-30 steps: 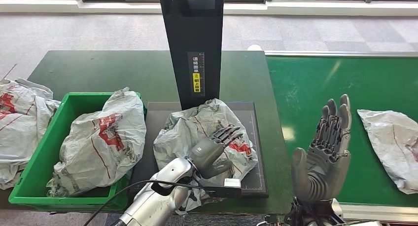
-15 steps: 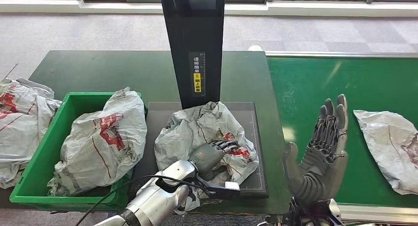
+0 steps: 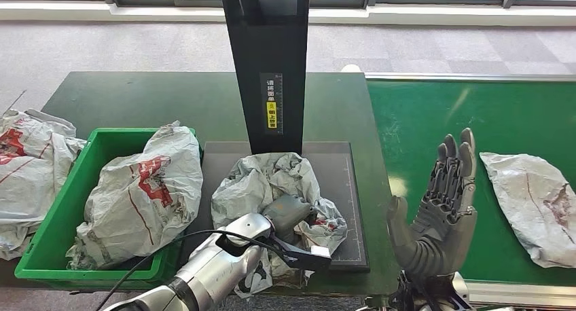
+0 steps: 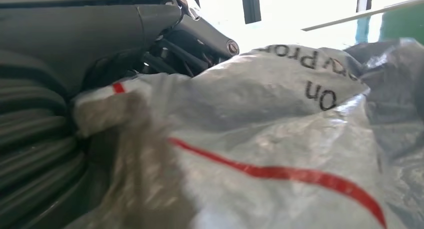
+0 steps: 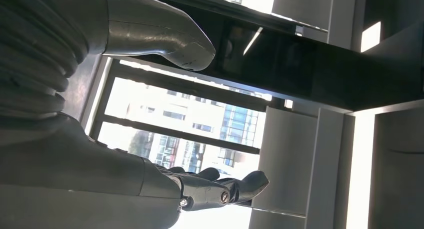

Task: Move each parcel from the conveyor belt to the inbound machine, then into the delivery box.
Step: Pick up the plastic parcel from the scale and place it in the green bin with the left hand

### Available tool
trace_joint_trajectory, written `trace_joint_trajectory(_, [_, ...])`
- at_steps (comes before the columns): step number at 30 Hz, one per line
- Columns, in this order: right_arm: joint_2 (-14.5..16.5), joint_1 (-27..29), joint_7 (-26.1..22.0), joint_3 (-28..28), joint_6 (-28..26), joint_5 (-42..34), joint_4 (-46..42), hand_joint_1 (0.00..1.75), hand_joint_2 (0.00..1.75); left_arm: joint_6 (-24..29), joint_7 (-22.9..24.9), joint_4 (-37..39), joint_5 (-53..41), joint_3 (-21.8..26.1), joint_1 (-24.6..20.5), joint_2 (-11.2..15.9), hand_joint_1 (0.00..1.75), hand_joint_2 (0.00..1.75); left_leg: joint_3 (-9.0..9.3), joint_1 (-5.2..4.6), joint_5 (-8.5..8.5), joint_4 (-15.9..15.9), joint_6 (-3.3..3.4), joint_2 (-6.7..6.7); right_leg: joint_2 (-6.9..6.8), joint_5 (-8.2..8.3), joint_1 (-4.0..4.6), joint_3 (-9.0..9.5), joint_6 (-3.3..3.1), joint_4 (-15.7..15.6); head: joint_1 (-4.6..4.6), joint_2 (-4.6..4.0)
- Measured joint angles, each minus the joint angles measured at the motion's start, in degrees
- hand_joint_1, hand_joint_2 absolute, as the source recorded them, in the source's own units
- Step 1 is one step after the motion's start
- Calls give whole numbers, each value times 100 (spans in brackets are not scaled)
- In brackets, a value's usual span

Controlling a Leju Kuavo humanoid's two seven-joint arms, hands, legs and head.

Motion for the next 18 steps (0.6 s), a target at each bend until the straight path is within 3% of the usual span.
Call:
trace_joint_trajectory(3, [0,6,-1,0,-13,48,2,0,175,296,-57,-27,16,0,-15,-2,175,175,38,0,4,0,-1,0,1,2,0,-2,-1,1,1,0])
trace_joint_trajectory(8, [0,160,-1,0,-159,210,-34,0,175,1607,-138,-655,127,64,203,7,175,175,23,0,10,2,-1,-2,-1,4,-1,-21,0,1,0,0])
trace_joint_trajectory(18, [2,337,-2,77,-334,183,-126,0,175,3196,-451,-4183,529,584,1271,243,175,175,0,0,5,1,-1,5,7,1,0,-48,-1,1,-1,0])
